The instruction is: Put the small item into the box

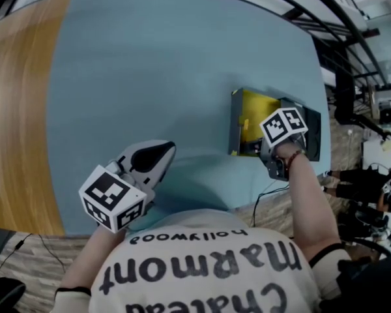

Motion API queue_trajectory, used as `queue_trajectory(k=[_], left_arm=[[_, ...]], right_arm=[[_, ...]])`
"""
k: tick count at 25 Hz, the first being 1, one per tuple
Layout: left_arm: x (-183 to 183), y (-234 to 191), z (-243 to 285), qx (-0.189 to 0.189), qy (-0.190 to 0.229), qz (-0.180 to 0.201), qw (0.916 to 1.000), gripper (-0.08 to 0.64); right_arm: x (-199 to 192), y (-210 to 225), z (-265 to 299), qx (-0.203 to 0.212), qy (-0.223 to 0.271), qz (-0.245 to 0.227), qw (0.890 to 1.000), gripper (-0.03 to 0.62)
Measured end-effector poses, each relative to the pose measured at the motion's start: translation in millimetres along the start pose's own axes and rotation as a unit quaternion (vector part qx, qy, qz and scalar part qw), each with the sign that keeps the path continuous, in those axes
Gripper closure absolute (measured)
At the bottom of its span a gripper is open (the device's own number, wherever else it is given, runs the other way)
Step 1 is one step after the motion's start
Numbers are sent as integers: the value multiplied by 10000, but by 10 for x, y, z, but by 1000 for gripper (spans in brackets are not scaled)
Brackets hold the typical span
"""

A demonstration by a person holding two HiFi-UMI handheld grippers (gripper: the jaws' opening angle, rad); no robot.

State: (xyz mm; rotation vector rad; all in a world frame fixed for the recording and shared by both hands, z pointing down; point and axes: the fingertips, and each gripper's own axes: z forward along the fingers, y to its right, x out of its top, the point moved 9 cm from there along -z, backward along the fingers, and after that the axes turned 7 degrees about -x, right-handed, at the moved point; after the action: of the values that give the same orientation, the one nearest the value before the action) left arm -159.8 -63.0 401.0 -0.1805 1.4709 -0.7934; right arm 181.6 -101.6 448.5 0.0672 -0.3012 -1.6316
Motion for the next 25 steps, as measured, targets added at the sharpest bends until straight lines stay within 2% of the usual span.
queue_trajectory(k=[10,25], left_arm=[[-46,0,-69,74,110,-57,9999,558],[-43,-61,-275,215,192,-127,9995,558]], right_arm=[[15,48,47,-29,-293,167,9994,514],[13,28,-11,-76,-230,246,9994,512]])
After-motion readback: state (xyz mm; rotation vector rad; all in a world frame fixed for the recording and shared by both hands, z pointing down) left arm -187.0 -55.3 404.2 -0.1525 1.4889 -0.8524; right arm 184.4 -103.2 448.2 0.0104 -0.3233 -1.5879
